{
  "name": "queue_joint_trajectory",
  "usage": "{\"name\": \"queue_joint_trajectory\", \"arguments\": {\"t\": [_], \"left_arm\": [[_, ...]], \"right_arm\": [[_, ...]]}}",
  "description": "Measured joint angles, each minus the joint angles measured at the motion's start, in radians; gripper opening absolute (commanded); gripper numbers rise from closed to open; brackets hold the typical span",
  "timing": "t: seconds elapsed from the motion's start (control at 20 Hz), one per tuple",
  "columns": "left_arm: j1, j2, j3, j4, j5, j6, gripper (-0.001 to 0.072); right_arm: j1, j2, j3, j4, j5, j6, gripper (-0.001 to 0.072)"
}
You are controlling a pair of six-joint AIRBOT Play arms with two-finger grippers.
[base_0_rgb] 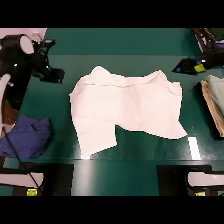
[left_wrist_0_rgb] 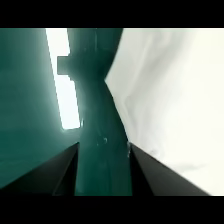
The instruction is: Fold the shirts.
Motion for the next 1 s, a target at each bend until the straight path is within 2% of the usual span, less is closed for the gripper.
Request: {"name": "queue_joint_trajectory", "arguments": {"t": [0.3, 0.35, 0.4, 0.45, 0.8, 0.85, 0.9, 0.95, 1.0], "left_arm": [[0.025, 0.18, -0.451, -0.209, 0.077, 0.024, 0.0373], [0.026, 0.191, -0.515, -0.256, 0.099, 0.033, 0.04], [0.027, 0.199, -0.576, -0.297, 0.126, 0.042, 0.055], [0.028, 0.206, -0.625, -0.328, 0.153, 0.045, 0.0617], [0.029, 0.222, -0.789, -0.473, 0.295, 0.043, 0.0611], [0.028, 0.222, -0.795, -0.489, 0.31, 0.042, 0.0463], [0.027, 0.221, -0.801, -0.495, 0.336, 0.043, 0.0255], [0.027, 0.218, -0.806, -0.493, 0.359, 0.045, 0.0082], [0.027, 0.217, -0.81, -0.491, 0.37, 0.046, 0.0027]], "right_arm": [[-0.042, 0.245, -0.291, 0.065, -0.024, -0.046, 0.0438], [-0.044, 0.277, -0.328, 0.066, -0.035, -0.048, 0.0438], [-0.047, 0.309, -0.364, 0.068, -0.044, -0.05, 0.0438], [-0.047, 0.339, -0.394, 0.071, -0.051, -0.051, 0.0438], [-0.05, 0.478, -0.502, 0.076, -0.082, -0.055, 0.0438], [-0.05, 0.489, -0.506, 0.075, -0.083, -0.055, 0.0438], [-0.05, 0.499, -0.51, 0.074, -0.084, -0.056, 0.0438], [-0.05, 0.507, -0.512, 0.071, -0.083, -0.056, 0.0438], [-0.05, 0.515, -0.513, 0.062, -0.079, -0.055, 0.0438]]}}
